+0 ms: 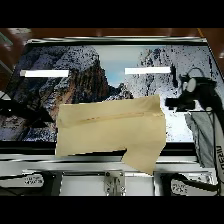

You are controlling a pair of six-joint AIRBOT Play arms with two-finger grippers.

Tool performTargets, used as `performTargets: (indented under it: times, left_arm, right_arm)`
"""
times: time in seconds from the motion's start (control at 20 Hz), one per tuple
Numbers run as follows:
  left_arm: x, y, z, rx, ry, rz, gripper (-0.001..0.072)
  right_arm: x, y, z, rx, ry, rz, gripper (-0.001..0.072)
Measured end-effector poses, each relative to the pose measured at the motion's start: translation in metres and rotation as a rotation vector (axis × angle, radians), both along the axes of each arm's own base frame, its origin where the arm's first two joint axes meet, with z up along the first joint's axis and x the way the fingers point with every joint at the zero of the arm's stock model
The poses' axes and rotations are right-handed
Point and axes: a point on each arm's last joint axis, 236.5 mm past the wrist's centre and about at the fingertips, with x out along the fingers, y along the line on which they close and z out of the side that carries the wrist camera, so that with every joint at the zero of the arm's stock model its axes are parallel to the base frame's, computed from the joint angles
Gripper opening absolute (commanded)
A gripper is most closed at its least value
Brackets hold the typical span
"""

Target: Fold the shirts.

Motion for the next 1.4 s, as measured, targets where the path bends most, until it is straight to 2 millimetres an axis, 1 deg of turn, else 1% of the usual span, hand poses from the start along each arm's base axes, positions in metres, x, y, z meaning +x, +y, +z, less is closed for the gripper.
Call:
performTargets:
  times: [0.05,0.1,0.2,0.3,0.35,0.45,0.55,0.65,0.8,0.95,1.05,1.1,1.15,1.2,1.25,1.3,1.35,1.4]
  left_arm:
    - [-0.014,0.010,0.003,0.012,0.021,0.011,0.0575]
    - [-0.029,0.019,0.004,0.021,0.039,0.023,0.0593]
    - [-0.065,0.029,-0.001,0.014,0.094,0.056,0.0593]
    - [-0.099,0.024,-0.012,-0.030,0.150,0.083,0.0593]
    - [-0.113,0.018,-0.019,-0.057,0.169,0.092,0.0593]
    - [-0.130,0.004,-0.030,-0.108,0.184,0.112,0.0593]
    - [-0.135,-0.010,-0.040,-0.142,0.178,0.139,0.0593]
    - [-0.135,-0.020,-0.048,-0.154,0.166,0.158,0.0593]
    - [-0.132,-0.030,-0.059,-0.135,0.151,0.160,0.0593]
    - [-0.129,-0.040,-0.065,-0.112,0.151,0.149,0.0590]
    - [-0.127,-0.047,-0.067,-0.100,0.156,0.137,0.0571]
    - [-0.126,-0.050,-0.068,-0.093,0.158,0.128,0.0499]
    - [-0.124,-0.053,-0.070,-0.085,0.153,0.128,0.0327]
    - [-0.121,-0.054,-0.073,-0.064,0.144,0.126,0.0233]
    - [-0.119,-0.055,-0.075,-0.052,0.141,0.121,0.0132]
    - [-0.118,-0.058,-0.076,-0.043,0.140,0.111,0.0064]
    - [-0.118,-0.060,-0.077,-0.038,0.142,0.106,0.0043]
    - [-0.118,-0.062,-0.077,-0.037,0.144,0.101,0.0043]
  right_arm:
    - [-0.017,-0.010,0.003,0.026,0.044,-0.010,0.0471]
    - [-0.037,-0.016,0.004,0.075,0.095,-0.018,0.0471]
    - [-0.071,-0.017,0.001,0.189,0.174,-0.037,0.0471]
    - [-0.097,-0.011,-0.008,0.292,0.231,-0.066,0.0471]
    - [-0.106,-0.005,-0.013,0.341,0.247,-0.078,0.0471]
    - [-0.117,0.007,-0.023,0.416,0.262,-0.099,0.0471]
    - [-0.119,0.018,-0.031,0.472,0.249,-0.122,0.0471]
    - [-0.118,0.026,-0.035,0.512,0.231,-0.142,0.0471]
    - [-0.115,0.031,-0.039,0.536,0.211,-0.159,0.0470]
    - [-0.113,0.032,-0.041,0.544,0.200,-0.166,0.0471]
    - [-0.113,0.033,-0.041,0.548,0.196,-0.168,0.0471]
    - [-0.113,0.033,-0.041,0.548,0.196,-0.169,0.0473]
    - [-0.113,0.033,-0.042,0.547,0.196,-0.168,0.0647]
    - [-0.114,0.032,-0.042,0.541,0.200,-0.163,0.0702]
    - [-0.117,0.031,-0.043,0.535,0.209,-0.155,0.0702]
    - [-0.121,0.030,-0.043,0.529,0.226,-0.143,0.0696]
    - [-0.129,0.027,-0.044,0.516,0.251,-0.131,0.0693]
    - [-0.138,0.025,-0.048,0.502,0.283,-0.121,0.0688]
